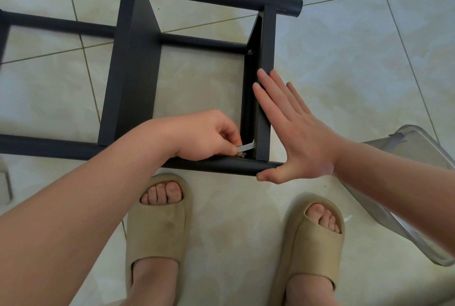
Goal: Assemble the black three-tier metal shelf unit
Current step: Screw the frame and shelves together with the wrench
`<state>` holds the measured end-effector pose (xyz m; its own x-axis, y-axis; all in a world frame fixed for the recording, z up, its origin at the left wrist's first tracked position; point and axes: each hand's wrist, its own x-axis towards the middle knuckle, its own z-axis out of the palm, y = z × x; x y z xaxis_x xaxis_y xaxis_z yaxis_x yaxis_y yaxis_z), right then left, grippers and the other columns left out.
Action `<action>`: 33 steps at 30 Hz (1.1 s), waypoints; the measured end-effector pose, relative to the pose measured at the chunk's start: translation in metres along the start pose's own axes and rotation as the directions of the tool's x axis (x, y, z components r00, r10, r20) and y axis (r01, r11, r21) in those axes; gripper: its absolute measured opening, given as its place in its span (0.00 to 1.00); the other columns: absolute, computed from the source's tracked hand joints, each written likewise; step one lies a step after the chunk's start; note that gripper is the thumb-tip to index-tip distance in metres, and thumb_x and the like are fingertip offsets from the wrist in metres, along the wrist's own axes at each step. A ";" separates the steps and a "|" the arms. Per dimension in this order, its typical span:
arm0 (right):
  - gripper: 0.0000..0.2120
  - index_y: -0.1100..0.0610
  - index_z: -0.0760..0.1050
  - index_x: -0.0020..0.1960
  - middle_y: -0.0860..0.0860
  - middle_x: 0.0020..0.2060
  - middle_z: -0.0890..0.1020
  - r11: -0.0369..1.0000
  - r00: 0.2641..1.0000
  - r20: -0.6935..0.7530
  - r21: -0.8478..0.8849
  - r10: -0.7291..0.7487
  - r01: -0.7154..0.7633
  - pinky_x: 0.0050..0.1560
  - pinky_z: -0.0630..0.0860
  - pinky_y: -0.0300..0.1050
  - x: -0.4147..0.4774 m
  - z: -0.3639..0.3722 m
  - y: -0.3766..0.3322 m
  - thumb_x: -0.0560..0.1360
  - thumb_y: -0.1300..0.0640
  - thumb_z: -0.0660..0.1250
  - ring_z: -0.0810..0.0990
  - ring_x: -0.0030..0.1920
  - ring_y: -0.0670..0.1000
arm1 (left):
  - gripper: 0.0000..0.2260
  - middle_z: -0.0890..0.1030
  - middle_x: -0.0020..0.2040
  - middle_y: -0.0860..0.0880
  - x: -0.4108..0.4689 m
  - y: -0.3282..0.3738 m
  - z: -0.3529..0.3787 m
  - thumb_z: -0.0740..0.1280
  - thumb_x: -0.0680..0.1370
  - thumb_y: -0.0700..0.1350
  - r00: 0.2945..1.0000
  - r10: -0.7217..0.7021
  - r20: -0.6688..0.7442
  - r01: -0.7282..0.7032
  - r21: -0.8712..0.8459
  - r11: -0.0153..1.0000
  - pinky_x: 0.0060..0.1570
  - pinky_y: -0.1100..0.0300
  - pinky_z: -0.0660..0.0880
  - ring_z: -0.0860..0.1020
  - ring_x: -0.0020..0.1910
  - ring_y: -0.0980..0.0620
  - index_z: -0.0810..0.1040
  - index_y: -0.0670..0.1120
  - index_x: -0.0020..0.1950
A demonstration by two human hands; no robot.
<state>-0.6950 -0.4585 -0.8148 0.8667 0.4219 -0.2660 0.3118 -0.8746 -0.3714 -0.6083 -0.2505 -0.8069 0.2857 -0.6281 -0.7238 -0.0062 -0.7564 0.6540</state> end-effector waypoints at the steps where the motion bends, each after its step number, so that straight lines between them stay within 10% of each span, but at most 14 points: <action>1: 0.63 0.62 0.38 0.82 0.56 0.81 0.36 1.000 1.000 0.000 0.000 0.000 0.000 0.80 0.43 0.63 0.000 0.000 0.000 0.66 0.23 0.61 0.32 0.80 0.56 | 0.06 0.83 0.34 0.57 0.000 -0.001 -0.002 0.70 0.78 0.43 1.000 0.003 -0.027 -0.004 -0.023 1.000 0.41 0.63 0.73 0.78 0.33 0.62 0.82 0.53 0.43; 9: 0.63 0.62 0.38 0.82 0.56 0.81 0.36 1.000 1.000 -0.004 0.003 -0.003 0.003 0.80 0.43 0.64 0.000 0.000 0.000 0.67 0.23 0.61 0.32 0.80 0.56 | 0.06 0.84 0.41 0.51 0.000 0.006 -0.007 0.70 0.77 0.41 0.987 0.018 -0.158 -0.024 -0.039 0.999 0.48 0.60 0.79 0.82 0.43 0.53 0.82 0.52 0.46; 15: 0.63 0.62 0.38 0.82 0.56 0.81 0.36 1.000 1.000 0.000 0.002 -0.002 0.002 0.80 0.43 0.63 0.001 -0.001 0.000 0.67 0.23 0.61 0.32 0.80 0.56 | 0.03 0.84 0.46 0.47 0.012 0.011 0.013 0.69 0.80 0.43 0.980 -0.141 -0.137 0.056 -0.490 0.870 0.42 0.59 0.76 0.83 0.43 0.55 0.80 0.45 0.52; 33: 0.62 0.62 0.39 0.82 0.57 0.81 0.37 1.000 1.000 -0.019 0.012 -0.005 0.005 0.79 0.45 0.64 0.004 0.001 -0.002 0.67 0.22 0.60 0.33 0.80 0.56 | 0.02 0.85 0.37 0.49 0.014 0.017 0.013 0.69 0.79 0.42 0.943 -0.209 -0.260 0.000 -0.626 0.780 0.41 0.59 0.75 0.84 0.39 0.53 0.81 0.46 0.49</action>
<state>-0.6927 -0.4546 -0.8155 0.8722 0.4218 -0.2475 0.3116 -0.8694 -0.3834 -0.6172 -0.2745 -0.8087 0.5198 -0.3868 -0.7617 0.5953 -0.4755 0.6477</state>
